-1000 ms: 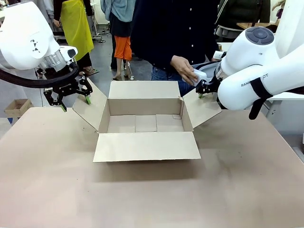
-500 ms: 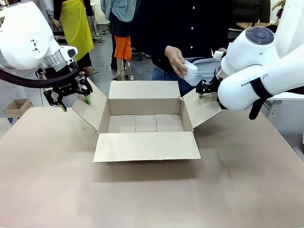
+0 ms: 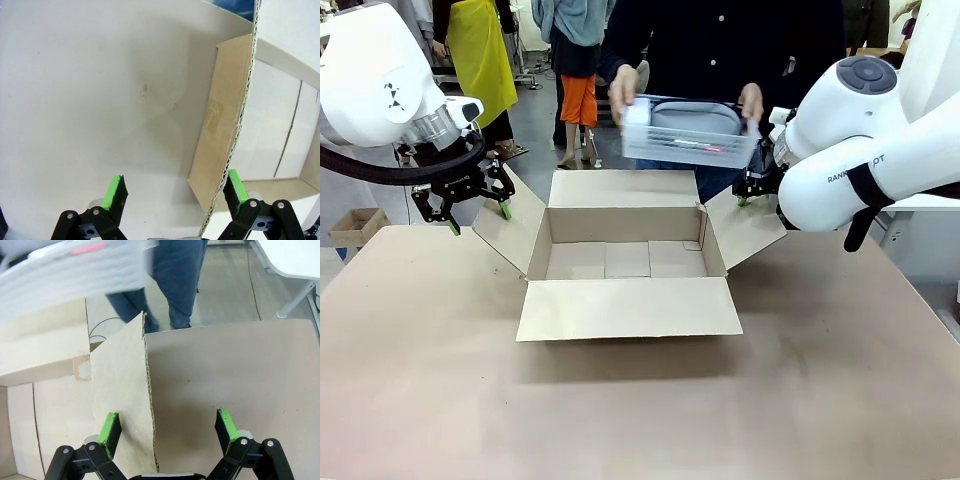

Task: Pack the gift set into the box.
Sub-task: Lift both hands away from the flaps of the Package Box.

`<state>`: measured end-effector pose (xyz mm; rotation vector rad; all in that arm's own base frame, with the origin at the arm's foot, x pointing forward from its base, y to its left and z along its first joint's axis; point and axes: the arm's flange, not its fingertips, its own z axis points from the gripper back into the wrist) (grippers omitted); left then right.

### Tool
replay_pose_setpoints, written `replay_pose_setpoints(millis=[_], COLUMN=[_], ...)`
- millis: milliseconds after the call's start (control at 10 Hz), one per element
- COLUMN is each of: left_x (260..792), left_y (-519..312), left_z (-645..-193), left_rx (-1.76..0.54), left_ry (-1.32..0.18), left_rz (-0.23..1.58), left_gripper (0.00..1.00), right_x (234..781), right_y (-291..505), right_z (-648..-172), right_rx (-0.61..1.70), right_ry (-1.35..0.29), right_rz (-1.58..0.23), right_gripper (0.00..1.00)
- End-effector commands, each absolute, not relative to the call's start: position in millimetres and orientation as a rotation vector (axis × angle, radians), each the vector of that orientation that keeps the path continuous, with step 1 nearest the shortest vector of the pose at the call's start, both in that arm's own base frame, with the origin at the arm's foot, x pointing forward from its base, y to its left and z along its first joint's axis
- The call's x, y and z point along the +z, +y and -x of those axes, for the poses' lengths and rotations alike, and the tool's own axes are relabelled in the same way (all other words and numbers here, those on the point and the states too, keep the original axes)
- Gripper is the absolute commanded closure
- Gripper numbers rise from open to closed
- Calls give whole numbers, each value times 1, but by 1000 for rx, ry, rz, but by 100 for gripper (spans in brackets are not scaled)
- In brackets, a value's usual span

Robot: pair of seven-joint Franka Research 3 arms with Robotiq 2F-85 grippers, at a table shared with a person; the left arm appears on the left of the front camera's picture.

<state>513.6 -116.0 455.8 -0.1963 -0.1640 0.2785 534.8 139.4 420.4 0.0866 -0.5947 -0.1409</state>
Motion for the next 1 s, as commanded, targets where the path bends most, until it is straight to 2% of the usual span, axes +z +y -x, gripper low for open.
replay_pose_setpoints(millis=[0,900], left_x=[458,458], left_y=[-116,-116], left_z=[-512,-512], left_rx=[288,288], left_ry=[-166,-166], left_rz=[181,181], left_gripper=[0,0], right_x=[422,422], right_y=[143,143], right_z=[-535,-535], right_rx=[-162,-162], right_ry=[-601,-601], right_rz=[-71,-71], right_gripper=[0,0])
